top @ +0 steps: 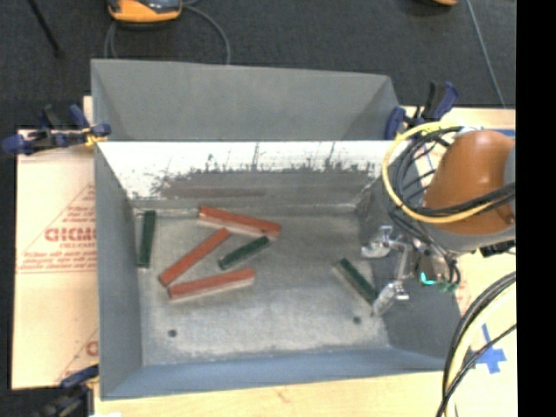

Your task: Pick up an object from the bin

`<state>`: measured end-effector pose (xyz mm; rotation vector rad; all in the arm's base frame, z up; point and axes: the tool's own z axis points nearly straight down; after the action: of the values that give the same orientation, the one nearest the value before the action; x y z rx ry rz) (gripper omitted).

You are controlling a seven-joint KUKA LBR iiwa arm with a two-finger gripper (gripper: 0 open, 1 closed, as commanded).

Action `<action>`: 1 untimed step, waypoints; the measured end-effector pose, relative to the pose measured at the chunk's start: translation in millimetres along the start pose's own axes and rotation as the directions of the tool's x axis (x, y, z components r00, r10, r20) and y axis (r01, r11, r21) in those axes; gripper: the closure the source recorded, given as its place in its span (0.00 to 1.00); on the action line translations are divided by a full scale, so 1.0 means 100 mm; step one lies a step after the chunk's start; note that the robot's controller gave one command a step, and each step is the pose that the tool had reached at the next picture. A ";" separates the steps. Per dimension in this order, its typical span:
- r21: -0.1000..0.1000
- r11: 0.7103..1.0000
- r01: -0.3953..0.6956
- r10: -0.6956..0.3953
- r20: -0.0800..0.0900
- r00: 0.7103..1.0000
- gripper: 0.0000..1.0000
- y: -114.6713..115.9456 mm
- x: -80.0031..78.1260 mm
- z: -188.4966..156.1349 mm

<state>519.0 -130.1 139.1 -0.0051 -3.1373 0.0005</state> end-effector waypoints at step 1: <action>0.002 1.000 0.003 -0.003 0.008 1.000 0.00 0.00 -0.02 -0.04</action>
Offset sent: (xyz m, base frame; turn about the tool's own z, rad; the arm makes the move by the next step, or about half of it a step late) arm 0.0145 -0.0141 -0.0691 0.2723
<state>521.1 -129.8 143.4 0.0001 -3.1449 0.0029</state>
